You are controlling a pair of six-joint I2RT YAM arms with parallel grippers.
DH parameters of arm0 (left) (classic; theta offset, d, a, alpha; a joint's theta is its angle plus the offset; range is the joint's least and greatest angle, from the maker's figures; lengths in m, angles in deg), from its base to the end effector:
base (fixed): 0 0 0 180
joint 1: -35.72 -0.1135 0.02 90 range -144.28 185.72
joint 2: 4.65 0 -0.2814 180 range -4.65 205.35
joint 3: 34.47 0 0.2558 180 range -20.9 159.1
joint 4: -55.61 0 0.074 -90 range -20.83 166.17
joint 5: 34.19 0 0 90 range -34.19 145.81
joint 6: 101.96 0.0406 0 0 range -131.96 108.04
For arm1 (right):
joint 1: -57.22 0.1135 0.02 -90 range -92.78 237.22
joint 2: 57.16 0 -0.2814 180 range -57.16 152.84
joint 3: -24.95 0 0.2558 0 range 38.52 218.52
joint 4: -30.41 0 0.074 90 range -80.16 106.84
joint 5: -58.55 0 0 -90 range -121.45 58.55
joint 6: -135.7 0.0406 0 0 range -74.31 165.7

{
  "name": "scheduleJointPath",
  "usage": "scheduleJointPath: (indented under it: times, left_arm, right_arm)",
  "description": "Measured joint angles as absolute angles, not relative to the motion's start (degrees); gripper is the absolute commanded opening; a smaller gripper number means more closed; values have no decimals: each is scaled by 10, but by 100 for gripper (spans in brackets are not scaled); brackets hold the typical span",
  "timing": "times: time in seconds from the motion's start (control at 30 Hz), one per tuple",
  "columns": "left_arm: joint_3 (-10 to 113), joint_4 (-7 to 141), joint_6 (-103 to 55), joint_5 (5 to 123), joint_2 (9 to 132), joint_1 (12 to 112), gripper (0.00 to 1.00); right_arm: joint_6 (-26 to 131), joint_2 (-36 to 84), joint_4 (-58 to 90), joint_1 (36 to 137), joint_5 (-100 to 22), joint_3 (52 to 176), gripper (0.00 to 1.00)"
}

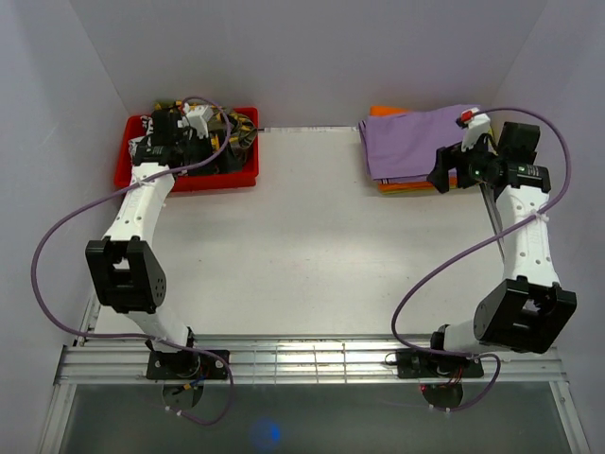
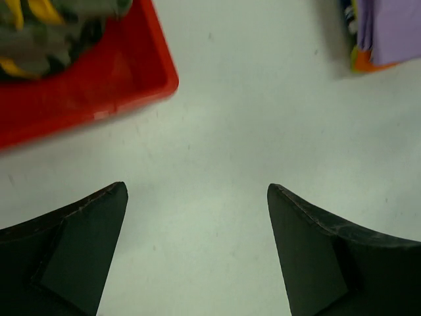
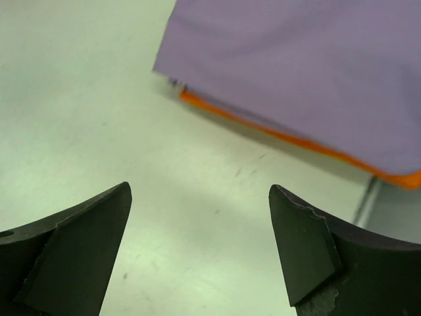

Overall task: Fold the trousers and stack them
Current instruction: Neatly place the folded trousers to the corner

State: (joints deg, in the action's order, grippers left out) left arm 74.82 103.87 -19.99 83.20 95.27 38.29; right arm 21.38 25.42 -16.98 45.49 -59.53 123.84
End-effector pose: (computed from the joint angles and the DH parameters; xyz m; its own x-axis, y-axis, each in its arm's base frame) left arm 0.4053 -0.0369 0.3632 -0.6766 -0.0938 -0.7304 0.3060 0.8663 -0.3947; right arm 0.3204 -0.0470 0.4077 -0.3719 -0.2939 -0.8805 -0.4044 0.9051 -0.1313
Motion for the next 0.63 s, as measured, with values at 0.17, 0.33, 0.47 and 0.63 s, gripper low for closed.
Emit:
scheduleJointPath:
  times: [0.17,0.33,0.47,0.63]
  left_arm:
    - [585,1125,-157,819,830,384,98]
    - [521,1165,-145,810,740,393,98]
    - [491,1167,-144,791,701,393,98]
    - [453,1168,-145,775,689,393,98]
  right_arm:
    - [217,196,-234,462,-617,1105,90]
    - [211,105,-265,462,-614,1009,90]
    - [205,22,-286,462,-598,970,90]
    - [196,-31,-320,462,-567,967,90]
